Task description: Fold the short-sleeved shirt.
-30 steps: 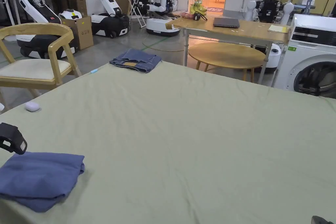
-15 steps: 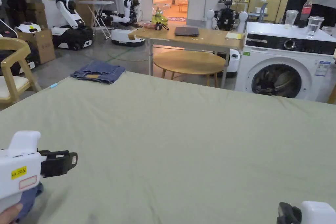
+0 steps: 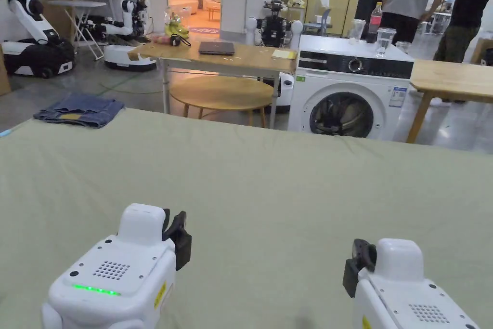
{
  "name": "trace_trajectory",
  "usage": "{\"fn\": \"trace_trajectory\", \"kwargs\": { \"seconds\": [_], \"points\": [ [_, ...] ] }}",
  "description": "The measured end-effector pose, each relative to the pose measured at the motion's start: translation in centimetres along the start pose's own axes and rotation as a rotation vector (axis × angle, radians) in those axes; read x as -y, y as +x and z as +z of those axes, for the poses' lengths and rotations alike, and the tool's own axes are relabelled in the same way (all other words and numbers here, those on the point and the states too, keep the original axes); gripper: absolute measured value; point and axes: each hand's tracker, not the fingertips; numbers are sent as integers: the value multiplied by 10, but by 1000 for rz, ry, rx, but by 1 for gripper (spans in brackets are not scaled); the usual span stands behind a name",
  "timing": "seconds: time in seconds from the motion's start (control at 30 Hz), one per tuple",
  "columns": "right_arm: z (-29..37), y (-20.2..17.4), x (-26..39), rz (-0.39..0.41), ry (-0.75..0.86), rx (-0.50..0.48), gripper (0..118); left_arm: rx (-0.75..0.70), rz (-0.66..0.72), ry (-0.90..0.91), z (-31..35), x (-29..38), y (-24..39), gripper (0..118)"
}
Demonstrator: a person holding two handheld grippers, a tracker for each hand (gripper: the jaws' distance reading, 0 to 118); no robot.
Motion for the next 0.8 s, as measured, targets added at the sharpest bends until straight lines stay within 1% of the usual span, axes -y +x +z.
{"fn": "trace_trajectory", "kwargs": {
  "seconds": [0.07,0.13,0.17,0.3,0.53,0.63,0.7,0.8],
  "points": [
    [0,-1,-2,0,16,10,0,-14,3,22,1,-3,11,4],
    [0,0,-3,-12,33,8,0,-33,1,64,2,-5,17,1],
    [-1,-1,-3,-12,34,12,0,-30,4,55,2,-4,17,0],
    [-4,-5,-2,8,52,31,0,-52,7,74,3,-5,21,0],
    [-1,-12,2,10,62,24,0,-60,40,108,9,-1,16,0],
    [4,-14,3,21,56,36,0,-55,16,107,10,2,17,0],
    [11,-11,4,-4,77,44,0,-87,-30,90,12,4,21,0],
    [10,-7,5,-17,69,48,0,-71,-18,98,14,6,20,0]
  ]
}}
